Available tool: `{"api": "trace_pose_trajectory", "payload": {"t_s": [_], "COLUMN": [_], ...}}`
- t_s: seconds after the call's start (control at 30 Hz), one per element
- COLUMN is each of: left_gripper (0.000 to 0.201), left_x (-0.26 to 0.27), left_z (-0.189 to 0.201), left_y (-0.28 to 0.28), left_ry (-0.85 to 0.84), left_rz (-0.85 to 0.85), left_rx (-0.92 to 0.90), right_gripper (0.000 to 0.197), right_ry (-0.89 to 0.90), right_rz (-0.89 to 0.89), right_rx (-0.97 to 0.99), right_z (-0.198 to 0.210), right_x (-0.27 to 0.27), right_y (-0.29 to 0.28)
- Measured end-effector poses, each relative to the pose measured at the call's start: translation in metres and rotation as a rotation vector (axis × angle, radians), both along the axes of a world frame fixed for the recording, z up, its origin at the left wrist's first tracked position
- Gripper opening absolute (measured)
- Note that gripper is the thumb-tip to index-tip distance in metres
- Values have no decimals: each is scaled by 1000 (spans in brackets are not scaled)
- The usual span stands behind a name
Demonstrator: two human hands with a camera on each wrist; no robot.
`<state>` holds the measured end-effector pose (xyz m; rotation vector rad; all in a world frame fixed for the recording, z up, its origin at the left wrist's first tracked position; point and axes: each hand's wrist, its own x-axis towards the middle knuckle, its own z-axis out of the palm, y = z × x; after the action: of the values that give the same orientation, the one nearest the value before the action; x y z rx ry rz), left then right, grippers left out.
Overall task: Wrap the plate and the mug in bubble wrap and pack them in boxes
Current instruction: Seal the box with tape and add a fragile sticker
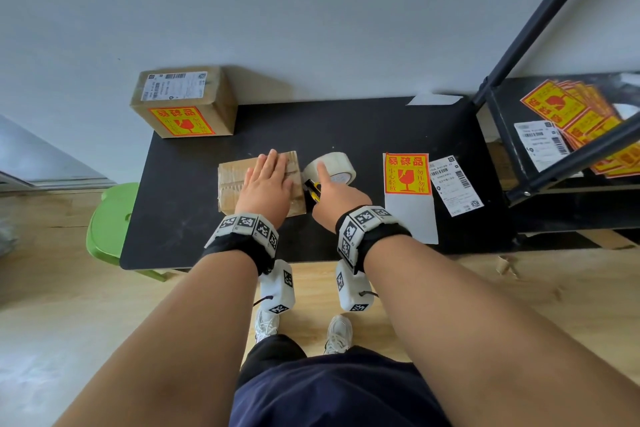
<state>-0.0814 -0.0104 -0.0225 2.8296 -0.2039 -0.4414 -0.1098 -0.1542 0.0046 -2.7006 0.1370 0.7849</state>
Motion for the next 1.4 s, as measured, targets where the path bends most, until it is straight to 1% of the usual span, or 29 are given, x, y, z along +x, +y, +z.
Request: {"api": "trace_pose_trajectory", "payload": {"t_s": [0.13, 0.3, 0.47, 0.53, 0.57, 0.63, 0.67, 0.7, 0.73, 0.77, 0.83, 0.87, 0.97, 1.03, 1.17, 1.3, 1.4], "left_gripper": [55, 55, 54, 54, 54, 54, 54, 54, 55, 57, 66, 69, 72, 70, 69, 69, 69], "left_x": [2, 3, 7, 7, 7, 5, 4, 4, 3, 3, 2, 2, 2, 2, 4, 3, 3], "left_z": [2, 2, 5, 5, 5, 5, 5, 5, 6, 6, 6, 6, 4, 2, 1, 0, 0], "left_y": [3, 3, 2, 1, 0, 0, -1, -2, -4, -5, -6, -6, -8, -8, -9, -10, -9], "left_ry": [16, 24, 23, 16, 5, -18, -28, -37, -45, -52, -67, -79, -115, -128, -139, -141, -139], "left_rz": [-12, -15, 13, 33, 44, 64, 73, 80, 86, 89, 88, 85, 94, 101, 111, 117, 113], "left_rx": [-12, -17, -49, -71, -78, -88, -92, -96, -98, -94, -64, -49, -49, -64, -78, -85, -92], "right_gripper": [83, 94, 84, 75, 68, 54, 41, 28, 16, 11, 15, 20, 43, 50, 59, 68, 61], "right_ry": [20, 35, 32, 31, 47, 86, 76, 37, -25, -91, -158, -146, -19, 61, 101, 105, 55], "right_rz": [-18, 56, 12, -40, -96, -270, -352, -416, -460, -486, -507, -520, -579, -589, -504, -409, -409], "right_rx": [-23, -97, -43, 28, 107, 322, 406, 448, 448, 420, 319, 276, 147, 50, -86, -118, -102], "right_z": [0, -7, 2, 12, 18, 28, 32, 33, 32, 29, 12, 1, -34, -47, -59, -64, -63], "right_x": [1, -6, 4, 9, 12, 18, 21, 25, 29, 32, 36, 36, 32, 27, 19, 20, 22], "right_y": [6, 5, 4, -2, -7, -17, -23, -29, -35, -40, -51, -55, -63, -64, -64, -67, -67]}}
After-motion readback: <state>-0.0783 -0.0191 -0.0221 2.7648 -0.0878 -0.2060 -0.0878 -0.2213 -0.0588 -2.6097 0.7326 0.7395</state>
